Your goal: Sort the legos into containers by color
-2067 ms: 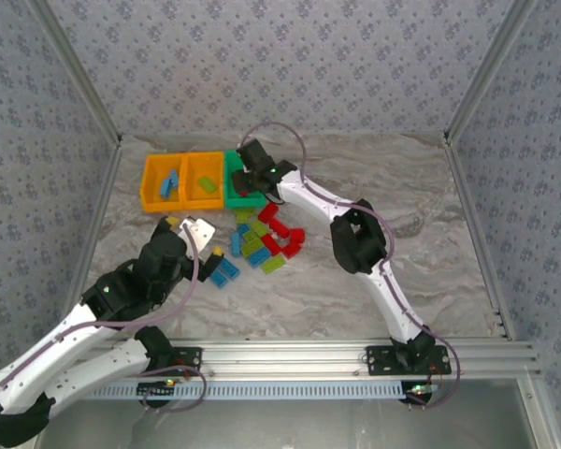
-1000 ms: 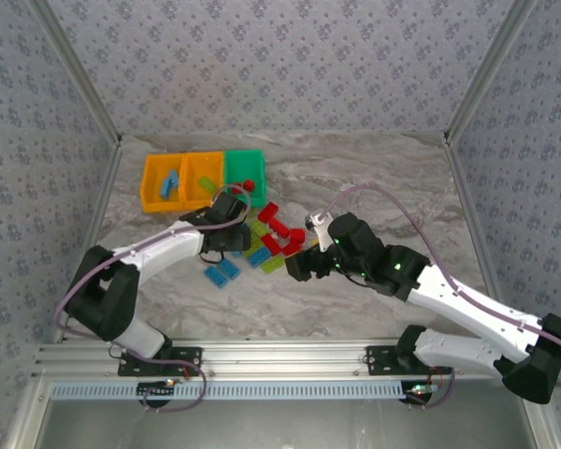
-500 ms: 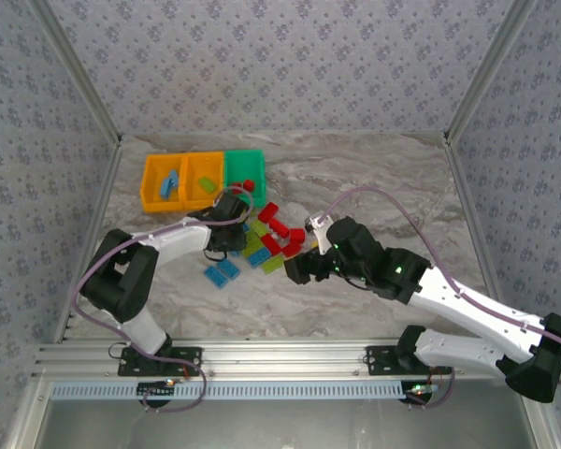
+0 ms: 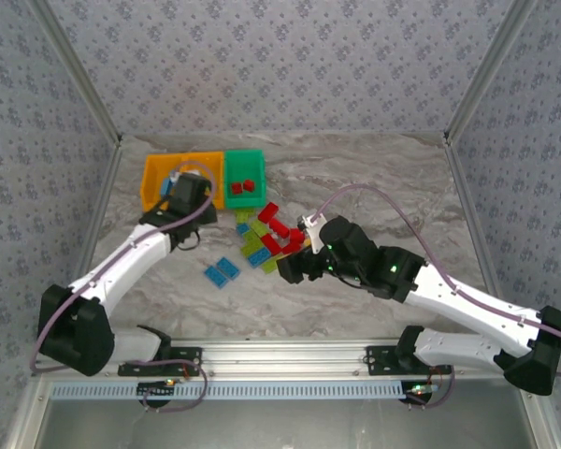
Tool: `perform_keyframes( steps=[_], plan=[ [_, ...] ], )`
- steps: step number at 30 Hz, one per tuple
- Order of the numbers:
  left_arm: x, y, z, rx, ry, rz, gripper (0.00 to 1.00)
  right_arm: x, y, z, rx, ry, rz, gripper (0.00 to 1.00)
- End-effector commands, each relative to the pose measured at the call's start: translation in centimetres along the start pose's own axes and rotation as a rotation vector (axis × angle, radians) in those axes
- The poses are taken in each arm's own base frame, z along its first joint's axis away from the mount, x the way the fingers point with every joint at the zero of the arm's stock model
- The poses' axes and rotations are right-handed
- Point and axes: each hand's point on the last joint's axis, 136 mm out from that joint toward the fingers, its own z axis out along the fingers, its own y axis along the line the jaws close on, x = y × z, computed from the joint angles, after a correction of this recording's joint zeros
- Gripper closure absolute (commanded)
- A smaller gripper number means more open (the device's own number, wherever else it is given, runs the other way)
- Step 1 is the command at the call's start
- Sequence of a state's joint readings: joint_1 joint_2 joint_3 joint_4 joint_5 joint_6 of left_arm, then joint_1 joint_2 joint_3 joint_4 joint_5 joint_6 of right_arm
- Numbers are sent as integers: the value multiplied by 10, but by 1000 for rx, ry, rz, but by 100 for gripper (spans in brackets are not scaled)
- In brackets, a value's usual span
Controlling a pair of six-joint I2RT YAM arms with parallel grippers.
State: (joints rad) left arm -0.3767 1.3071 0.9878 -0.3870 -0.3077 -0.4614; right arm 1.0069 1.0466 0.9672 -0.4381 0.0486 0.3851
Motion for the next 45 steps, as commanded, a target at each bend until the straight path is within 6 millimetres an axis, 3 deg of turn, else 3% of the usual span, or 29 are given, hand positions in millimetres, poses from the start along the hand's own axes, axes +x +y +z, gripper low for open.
perform_keyframes(
  steps=[1, 6, 12, 18, 22, 24, 27, 31, 33, 35, 37, 42, 45],
  plan=[
    [-43, 47, 16, -125, -64, -80, 80, -14, 2, -1, 9, -39, 19, 11],
    [-90, 72, 60, -125, -21, -220, 80, -9, 2, 0, 16, -12, 29, 11],
    [-118, 93, 115, -161, 61, -233, 76, 0, -8, -11, 49, -18, 73, 11],
    [-123, 105, 142, -177, 121, -209, 60, 9, -15, -24, 59, -45, 121, 11],
    [-131, 97, 135, -134, 112, -218, 48, 9, -22, -30, 85, -65, 129, 10],
    [-139, 89, 121, -90, 87, -249, 47, 9, -25, -31, 103, -75, 133, 9],
    [-152, 69, 83, 20, 33, -337, 46, 7, -36, -26, 157, -100, 148, 4],
    [-150, 9, 4, 239, -99, -356, 44, 10, -67, -11, 289, -96, 200, 1],
    [-132, -32, -36, 327, -141, -257, 40, 12, -82, 0, 340, -61, 212, 0],
    [-103, -69, -79, 398, -161, -94, 38, 15, -98, 14, 378, -20, 230, 0],
    [-72, -92, -113, 452, -164, 58, 35, 19, -107, 30, 372, 22, 243, 0],
    [-5, -109, -182, 648, -151, 366, 29, 31, -126, 73, 333, 125, 283, 0],
    [25, -106, -215, 780, -141, 524, 22, 38, -135, 101, 326, 177, 302, 0]
  ],
)
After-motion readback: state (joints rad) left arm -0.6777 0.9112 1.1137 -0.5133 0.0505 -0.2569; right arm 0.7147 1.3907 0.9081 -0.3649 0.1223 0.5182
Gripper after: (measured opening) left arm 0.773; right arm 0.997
